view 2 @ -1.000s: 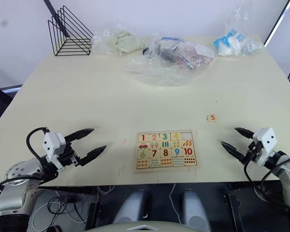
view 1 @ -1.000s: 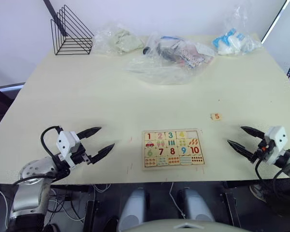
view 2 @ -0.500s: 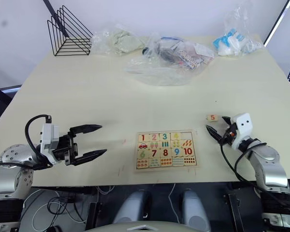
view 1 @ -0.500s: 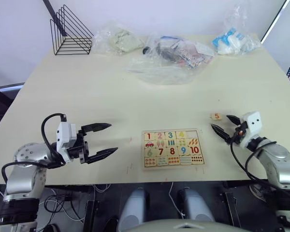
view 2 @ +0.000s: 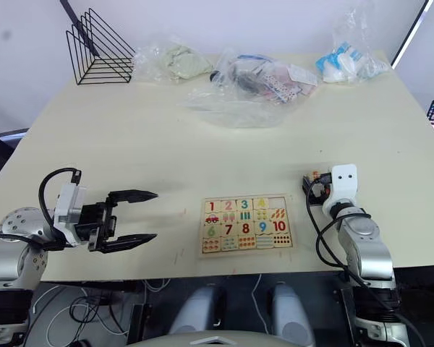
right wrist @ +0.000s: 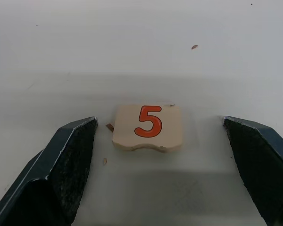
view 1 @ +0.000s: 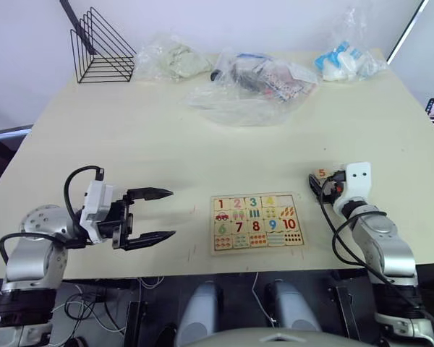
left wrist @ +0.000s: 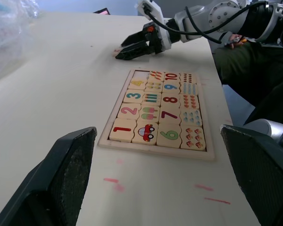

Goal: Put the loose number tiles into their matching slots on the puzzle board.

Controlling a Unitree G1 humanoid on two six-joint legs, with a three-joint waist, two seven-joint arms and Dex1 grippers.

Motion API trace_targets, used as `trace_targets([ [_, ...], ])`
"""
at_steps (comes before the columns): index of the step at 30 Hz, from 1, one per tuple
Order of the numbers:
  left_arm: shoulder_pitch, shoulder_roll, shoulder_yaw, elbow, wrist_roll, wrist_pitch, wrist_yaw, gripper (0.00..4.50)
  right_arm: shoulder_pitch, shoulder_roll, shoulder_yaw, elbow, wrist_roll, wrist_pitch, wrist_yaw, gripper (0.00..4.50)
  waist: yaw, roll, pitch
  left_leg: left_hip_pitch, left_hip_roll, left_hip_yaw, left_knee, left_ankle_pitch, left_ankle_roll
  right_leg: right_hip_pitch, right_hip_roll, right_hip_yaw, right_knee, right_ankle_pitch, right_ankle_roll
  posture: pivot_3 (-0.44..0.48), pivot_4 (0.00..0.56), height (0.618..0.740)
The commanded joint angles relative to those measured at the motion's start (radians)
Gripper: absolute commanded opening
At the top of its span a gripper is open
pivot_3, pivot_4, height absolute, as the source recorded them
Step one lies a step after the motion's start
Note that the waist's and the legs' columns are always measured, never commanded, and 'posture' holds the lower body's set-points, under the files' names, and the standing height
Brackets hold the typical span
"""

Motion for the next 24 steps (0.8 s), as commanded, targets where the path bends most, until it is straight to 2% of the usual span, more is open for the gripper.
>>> trace_targets([
  [1, -0.009, 0.018, 0.030, -0.006, -0.015, -0.004, -0.009, 4.50, -0.005, 0.002, 0.008, -0.009, -0.012, 0.012, -0.013, 3.89, -0.005, 0.000, 0.000, 0.000, 0.000, 0.000, 0.000, 0.000, 0.000, 0.000, 0.000, 0.000, 0.000, 0.000, 0.000, 0.000, 0.150, 0.740],
  [2, -0.011, 0.018, 0.031, -0.004, -0.013, -0.007, -0.007, 4.50, -0.004, 0.003, 0.006, -0.004, -0.015, 0.008, -0.016, 3.67, -0.007, 0.000, 0.000, 0.000, 0.000, 0.000, 0.000, 0.000, 0.000, 0.000, 0.000, 0.000, 0.000, 0.000, 0.000, 0.000, 0.150, 0.740],
  [3, -0.012, 0.017, 0.031, -0.003, -0.012, -0.009, -0.005, 4.50, -0.004, 0.003, 0.005, -0.001, -0.016, 0.006, -0.018, 3.04, -0.007, 0.000, 0.000, 0.000, 0.000, 0.000, 0.000, 0.000, 0.000, 0.000, 0.000, 0.000, 0.000, 0.000, 0.000, 0.000, 0.150, 0.740],
  [5, -0.012, 0.016, 0.030, -0.008, -0.013, -0.007, -0.002, 4.50, -0.004, 0.001, 0.007, 0.000, -0.020, 0.002, -0.018, 2.14, -0.007, 0.000, 0.000, 0.000, 0.000, 0.000, 0.000, 0.000, 0.000, 0.000, 0.000, 0.000, 0.000, 0.000, 0.000, 0.000, 0.150, 0.740],
  [6, -0.011, 0.015, 0.028, -0.012, -0.013, -0.006, 0.000, 4.50, -0.003, 0.001, 0.008, -0.001, -0.020, 0.001, -0.018, 1.53, -0.007, 0.000, 0.000, 0.000, 0.000, 0.000, 0.000, 0.000, 0.000, 0.000, 0.000, 0.000, 0.000, 0.000, 0.000, 0.000, 0.150, 0.740],
  [14, -0.007, 0.013, 0.025, -0.022, -0.013, -0.004, 0.005, 4.50, 0.049, 0.004, 0.002, -0.115, -0.006, 0.054, -0.022, 1.53, -0.006, 0.000, 0.000, -0.001, 0.000, -0.001, -0.001, 0.000, 0.000, 0.000, 0.000, 0.000, 0.000, 0.000, 0.000, 0.000, 0.150, 0.740],
  [20, -0.016, 0.009, 0.017, -0.014, -0.008, -0.007, 0.007, 4.50, 0.196, -0.016, 0.010, -0.418, 0.056, 0.244, -0.008, 1.53, -0.007, 0.000, 0.000, -0.003, 0.000, -0.003, 0.000, 0.000, 0.000, -0.001, 0.000, -0.001, 0.000, 0.000, 0.000, 0.000, 0.150, 0.740],
  [24, -0.025, 0.005, 0.006, -0.022, -0.007, 0.000, 0.015, 4.50, 0.268, -0.033, 0.013, -0.518, 0.079, 0.321, -0.002, 1.53, -0.009, 0.000, 0.000, -0.003, 0.001, -0.003, 0.000, 0.000, 0.000, -0.002, 0.000, -0.001, 0.000, 0.000, 0.000, 0.000, 0.150, 0.740],
])
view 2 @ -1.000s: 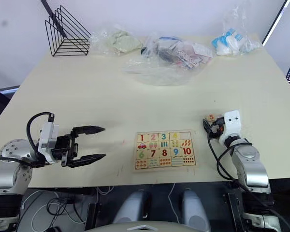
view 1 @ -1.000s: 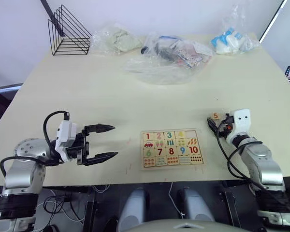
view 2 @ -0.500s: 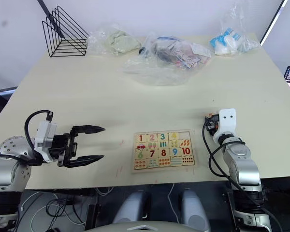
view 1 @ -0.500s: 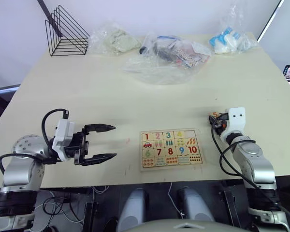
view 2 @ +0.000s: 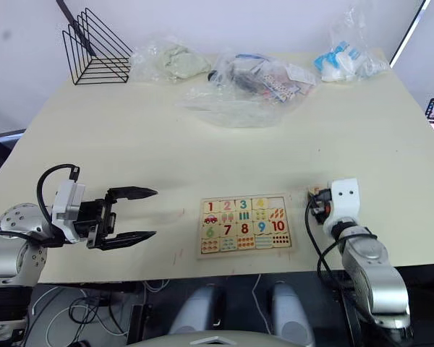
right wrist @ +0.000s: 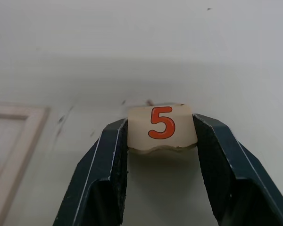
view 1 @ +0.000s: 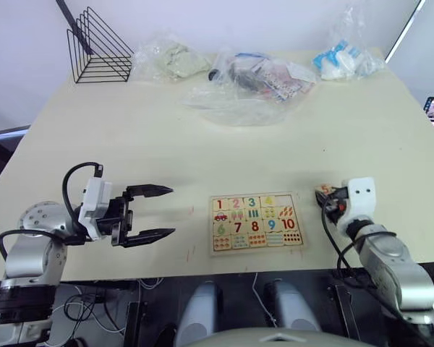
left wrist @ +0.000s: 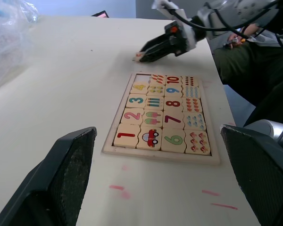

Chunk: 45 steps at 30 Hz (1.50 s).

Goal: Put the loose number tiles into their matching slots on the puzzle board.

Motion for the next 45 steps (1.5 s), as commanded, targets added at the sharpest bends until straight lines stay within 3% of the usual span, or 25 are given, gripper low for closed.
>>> trace_targets([
  [1, -0.016, 0.000, 0.002, -0.030, -0.005, 0.006, 0.013, 4.50, 0.042, -0.015, -0.002, -0.106, 0.023, 0.050, 0.007, 1.53, -0.001, 0.000, 0.000, 0.000, 0.000, 0.000, 0.000, 0.000, 0.000, 0.000, 0.000, 0.000, 0.000, 0.000, 0.000, 0.000, 0.150, 0.740],
  [12, -0.026, -0.002, -0.017, -0.067, -0.006, 0.035, 0.038, 4.50, 0.109, 0.015, 0.015, -0.144, 0.046, 0.089, -0.008, 1.53, -0.002, 0.000, 0.000, -0.001, 0.000, -0.001, 0.000, 0.000, 0.000, 0.000, 0.000, -0.001, -0.001, 0.000, 0.000, 0.000, 0.150, 0.740],
  [14, -0.024, 0.000, -0.015, -0.069, -0.007, 0.039, 0.038, 4.50, 0.114, 0.004, 0.012, -0.139, 0.038, 0.079, -0.006, 2.54, -0.002, 0.000, 0.000, -0.001, 0.000, -0.001, 0.000, 0.000, 0.000, 0.000, 0.000, -0.001, -0.001, 0.000, 0.000, 0.000, 0.150, 0.740],
  [15, -0.024, 0.001, -0.015, -0.069, -0.006, 0.039, 0.037, 4.50, 0.116, 0.006, 0.008, -0.138, 0.037, 0.071, -0.007, 2.79, -0.002, 0.000, 0.000, -0.001, 0.000, -0.001, 0.000, 0.000, 0.000, 0.000, 0.000, -0.001, -0.001, 0.000, 0.000, 0.000, 0.150, 0.740],
  [19, -0.023, 0.003, -0.011, -0.067, -0.006, 0.040, 0.033, 4.50, 0.113, 0.013, -0.014, -0.151, 0.061, 0.009, 0.017, 4.46, -0.001, 0.000, 0.000, -0.001, 0.000, -0.001, 0.000, 0.000, 0.000, 0.000, 0.000, -0.001, -0.001, 0.000, 0.000, 0.000, 0.150, 0.740],
  [25, -0.016, 0.005, -0.006, -0.066, -0.007, 0.040, 0.029, 4.50, 0.111, -0.017, -0.098, -0.172, 0.151, -0.078, 0.112, 4.46, -0.001, 0.000, 0.000, -0.001, 0.000, -0.001, 0.000, 0.000, 0.000, 0.000, 0.000, -0.001, -0.001, 0.000, 0.000, 0.000, 0.150, 0.740],
  [33, -0.019, -0.001, -0.013, -0.055, -0.004, 0.032, 0.024, 4.50, 0.052, -0.283, -0.206, 0.040, 0.246, -0.216, 0.451, 4.46, -0.001, 0.000, 0.000, -0.001, -0.001, 0.000, 0.001, 0.000, 0.000, 0.000, 0.000, -0.001, -0.001, 0.000, 0.000, 0.000, 0.150, 0.740],
  [39, -0.026, -0.002, -0.021, -0.045, 0.002, 0.022, 0.014, 4.50, -0.041, -0.486, -0.149, 0.289, 0.243, -0.366, 0.772, 4.46, 0.000, -0.001, 0.000, -0.001, -0.001, 0.002, 0.001, 0.000, 0.000, 0.001, 0.000, -0.001, -0.001, 0.000, 0.000, 0.000, 0.150, 0.740],
  [45, -0.025, 0.003, -0.020, -0.042, 0.010, 0.005, 0.003, 4.50, -0.275, -0.600, 0.012, 0.585, 0.170, -0.585, 1.110, 4.46, -0.003, 0.000, 0.001, 0.000, 0.000, 0.002, 0.001, 0.000, 0.000, 0.001, 0.000, 0.000, -0.001, 0.000, 0.000, 0.000, 0.150, 0.740],
])
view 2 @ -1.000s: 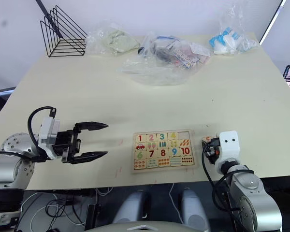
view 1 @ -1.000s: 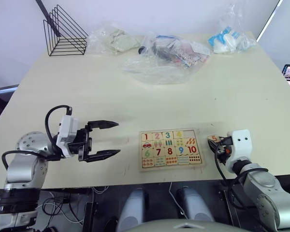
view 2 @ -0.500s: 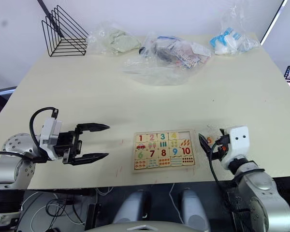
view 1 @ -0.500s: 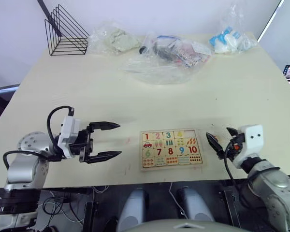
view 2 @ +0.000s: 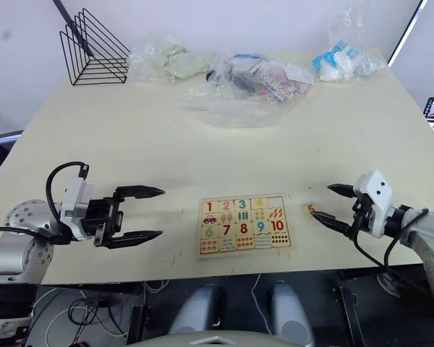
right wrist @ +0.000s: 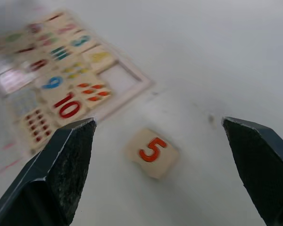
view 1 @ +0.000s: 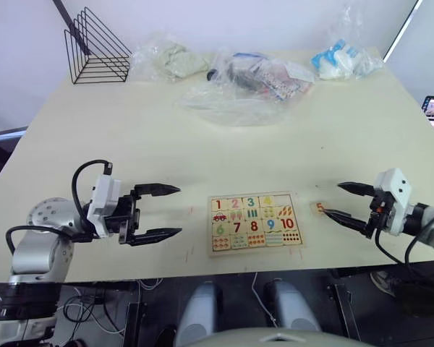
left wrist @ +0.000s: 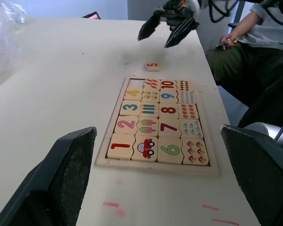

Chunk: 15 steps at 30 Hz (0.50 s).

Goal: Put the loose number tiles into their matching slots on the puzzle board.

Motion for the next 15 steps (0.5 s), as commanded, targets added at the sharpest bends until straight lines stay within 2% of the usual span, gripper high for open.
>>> trace_targets([
  [1, -0.003, 0.008, 0.016, -0.009, -0.004, -0.016, -0.007, 4.50, -0.082, -0.027, 0.071, 0.124, -0.054, -0.159, 0.159, 4.46, 0.002, 0.000, 0.000, 0.000, 0.000, 0.000, 0.000, 0.000, 0.000, 0.000, 0.000, -0.001, 0.000, 0.000, 0.000, 0.000, 0.150, 0.740],
  [4, -0.003, 0.009, 0.010, -0.034, -0.001, -0.007, 0.006, 4.50, -0.180, -0.032, 0.159, 0.274, -0.119, -0.309, 0.304, 4.46, 0.005, 0.000, 0.000, -0.002, 0.000, -0.001, 0.000, 0.000, 0.000, 0.000, 0.000, -0.003, -0.001, 0.000, 0.000, 0.000, 0.150, 0.740],
  [8, -0.002, 0.013, 0.013, -0.034, 0.002, -0.011, 0.002, 4.50, -0.285, -0.016, 0.230, 0.434, -0.161, -0.401, 0.420, 4.46, 0.005, 0.000, 0.000, -0.002, 0.000, -0.002, 0.001, 0.000, 0.000, 0.000, -0.002, -0.002, -0.001, 0.000, 0.000, 0.000, 0.150, 0.740],
  [15, 0.011, 0.026, 0.030, -0.024, -0.002, -0.023, -0.016, 4.50, -0.406, 0.006, 0.337, 0.661, -0.225, -0.642, 0.448, 4.46, 0.003, 0.000, 0.001, -0.001, 0.000, -0.002, 0.001, 0.000, 0.000, -0.001, -0.002, -0.002, 0.000, 0.000, 0.000, 0.000, 0.150, 0.740],
])
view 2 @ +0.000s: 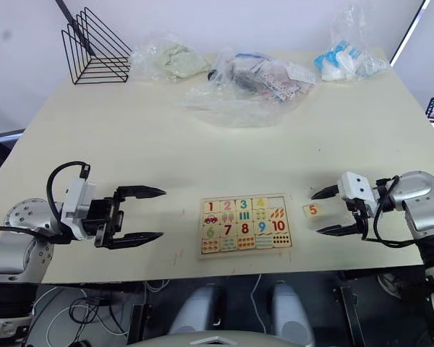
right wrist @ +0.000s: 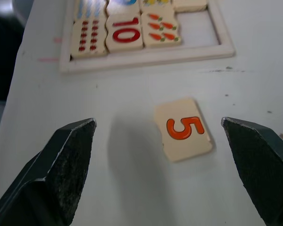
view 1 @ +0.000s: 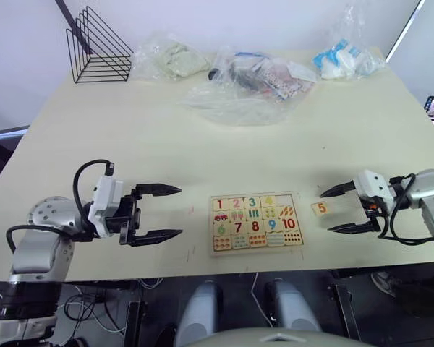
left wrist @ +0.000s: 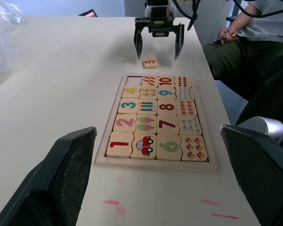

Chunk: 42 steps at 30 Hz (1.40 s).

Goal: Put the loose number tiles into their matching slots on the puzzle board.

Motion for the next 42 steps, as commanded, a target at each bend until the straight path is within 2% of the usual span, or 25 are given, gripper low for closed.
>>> trace_targets([
  [1, 0.006, 0.019, 0.030, -0.008, -0.008, -0.021, -0.017, 4.50, -0.050, 0.004, 0.036, 0.075, -0.014, -0.111, 0.009, 4.46, 0.000, 0.000, 0.000, 0.000, 0.000, 0.000, 0.000, 0.000, 0.000, 0.000, 0.000, 0.000, 0.000, 0.000, 0.000, 0.000, 0.150, 0.740],
  [8, 0.004, 0.031, 0.033, 0.026, -0.015, -0.052, -0.073, 4.50, -0.138, 0.011, 0.103, 0.176, -0.017, -0.175, 0.009, 4.46, -0.001, 0.000, 0.000, 0.001, 0.000, 0.000, 0.000, 0.000, 0.000, 0.000, 0.000, 0.001, 0.001, 0.000, 0.000, 0.000, 0.150, 0.740],
  [14, 0.004, 0.052, 0.025, 0.070, -0.019, -0.090, -0.112, 4.50, -0.168, 0.007, 0.134, 0.165, 0.000, -0.145, 0.009, 4.46, -0.001, 0.000, 0.000, 0.001, 0.000, 0.000, 0.000, 0.000, 0.000, 0.000, 0.000, 0.001, 0.001, 0.000, 0.000, 0.000, 0.150, 0.740],
  [17, 0.006, 0.060, 0.016, 0.088, -0.024, -0.111, -0.112, 4.50, -0.167, -0.001, 0.148, 0.146, 0.014, -0.128, 0.009, 3.83, -0.001, 0.000, 0.000, 0.001, 0.000, 0.000, 0.000, 0.000, 0.000, 0.000, 0.000, 0.001, 0.001, 0.000, 0.000, 0.000, 0.150, 0.740],
  [21, 0.010, 0.069, 0.008, 0.106, -0.032, -0.132, -0.112, 4.50, -0.159, -0.013, 0.154, 0.116, 0.027, -0.108, 0.009, 1.88, -0.001, 0.001, 0.000, 0.001, 0.000, 0.000, 0.000, 0.000, 0.000, 0.000, 0.000, 0.001, 0.001, 0.000, 0.000, 0.000, 0.150, 0.740],
  [23, 0.012, 0.070, 0.005, 0.113, -0.034, -0.140, -0.112, 4.50, -0.156, -0.018, 0.154, 0.104, 0.029, -0.100, 0.009, 1.06, -0.001, 0.001, 0.000, 0.001, 0.000, 0.000, 0.000, 0.000, 0.000, 0.000, 0.000, 0.001, 0.001, 0.000, 0.000, 0.000, 0.150, 0.740],
  [24, 0.012, 0.070, 0.002, 0.118, -0.034, -0.145, -0.112, 4.50, -0.155, -0.020, 0.154, 0.095, 0.031, -0.093, 0.009, 0.93, -0.001, 0.001, 0.000, 0.001, 0.000, 0.000, 0.000, 0.000, 0.000, 0.000, -0.001, 0.001, 0.001, 0.000, 0.000, 0.000, 0.150, 0.740],
  [28, 0.011, 0.067, -0.005, 0.130, -0.034, -0.157, -0.112, 4.50, -0.131, -0.036, 0.125, 0.015, 0.041, -0.026, 0.007, 0.93, 0.000, 0.001, 0.000, 0.001, 0.000, 0.000, 0.000, 0.000, 0.000, 0.000, -0.001, 0.001, 0.001, 0.000, 0.000, 0.000, 0.150, 0.740],
  [33, 0.010, 0.063, -0.014, 0.145, -0.034, -0.173, -0.112, 4.50, -0.074, -0.060, 0.068, -0.164, 0.032, 0.110, -0.051, 0.93, 0.001, 0.001, 0.000, 0.000, 0.000, 0.000, 0.000, 0.000, 0.000, 0.000, -0.001, 0.001, 0.001, 0.000, 0.000, 0.000, 0.150, 0.740],
  [42, -0.015, 0.050, -0.048, 0.170, -0.030, -0.193, -0.112, 4.50, 0.013, -0.078, 0.027, -0.546, -0.055, 0.420, -0.292, 0.93, 0.002, 0.001, 0.000, 0.000, 0.000, 0.000, 0.000, 0.000, 0.000, -0.001, 0.000, 0.000, 0.002, 0.000, 0.000, 0.000, 0.150, 0.740],
])
